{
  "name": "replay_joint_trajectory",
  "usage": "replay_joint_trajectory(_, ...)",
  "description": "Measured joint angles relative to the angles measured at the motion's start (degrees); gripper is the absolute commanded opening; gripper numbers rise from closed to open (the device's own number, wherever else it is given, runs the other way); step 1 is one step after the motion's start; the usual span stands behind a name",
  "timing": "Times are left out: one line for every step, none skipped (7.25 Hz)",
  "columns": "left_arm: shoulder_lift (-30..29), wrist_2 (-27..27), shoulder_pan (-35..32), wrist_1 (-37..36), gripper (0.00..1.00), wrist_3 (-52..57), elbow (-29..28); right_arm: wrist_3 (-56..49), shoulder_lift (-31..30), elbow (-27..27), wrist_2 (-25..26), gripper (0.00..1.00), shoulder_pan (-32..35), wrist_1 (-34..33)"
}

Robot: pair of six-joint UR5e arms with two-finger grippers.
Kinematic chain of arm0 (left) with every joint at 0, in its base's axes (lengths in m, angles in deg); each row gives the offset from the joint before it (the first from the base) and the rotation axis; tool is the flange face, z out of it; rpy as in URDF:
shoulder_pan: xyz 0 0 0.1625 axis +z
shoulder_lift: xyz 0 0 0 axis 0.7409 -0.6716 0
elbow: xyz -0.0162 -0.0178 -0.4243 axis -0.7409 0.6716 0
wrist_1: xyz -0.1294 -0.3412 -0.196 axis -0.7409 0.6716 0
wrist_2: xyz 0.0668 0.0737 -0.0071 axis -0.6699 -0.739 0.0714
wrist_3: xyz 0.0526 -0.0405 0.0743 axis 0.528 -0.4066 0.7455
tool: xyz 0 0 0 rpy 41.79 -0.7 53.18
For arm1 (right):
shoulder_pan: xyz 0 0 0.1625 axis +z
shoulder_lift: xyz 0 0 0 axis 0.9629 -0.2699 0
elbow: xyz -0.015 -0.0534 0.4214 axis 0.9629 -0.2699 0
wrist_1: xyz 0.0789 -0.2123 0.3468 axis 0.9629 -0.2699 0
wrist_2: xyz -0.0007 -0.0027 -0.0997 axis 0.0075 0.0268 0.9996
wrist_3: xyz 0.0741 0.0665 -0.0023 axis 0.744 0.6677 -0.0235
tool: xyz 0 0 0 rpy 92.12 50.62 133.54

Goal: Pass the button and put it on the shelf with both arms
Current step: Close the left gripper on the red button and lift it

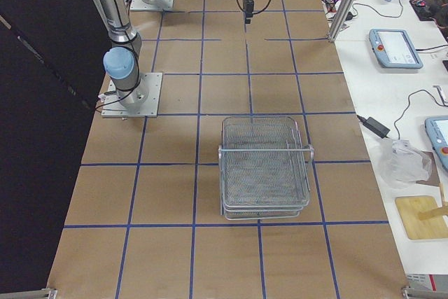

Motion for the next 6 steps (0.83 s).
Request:
replay_joint_trajectory(-0.9,0.0,0.0,-1.5,0.33,0.2,0.1,0.0,0.0,0.0,0.0,1.0,0.0,0.0)
replay_joint_trajectory(-1.2,-0.2,0.0,-2.2,0.14,0.3,0.0,0.0,0.0,0.0,0.0,1.0,0.0,0.0)
replay_joint_trajectory(-1.2,-0.3,0.0,-2.5,0.0,0.3,-0.1,0.0,0.0,0.0,0.0,1.0,0.0,0.0)
replay_joint_trajectory(-0.9,-0.4,0.0,-2.5,0.0,0.5,-0.3,0.0,0.0,0.0,0.0,1.0,0.0,0.0)
replay_joint_trajectory(-0.3,-0.3,-0.3,-2.3,0.0,2.4,-0.5,0.0,0.0,0.0,0.0,1.0,0.0,0.0)
replay_joint_trajectory(0.5,-0.1,-1.0,-2.2,0.0,7.2,-0.9,-0.1,0.0,0.1,0.0,1.0,0.0,0.0)
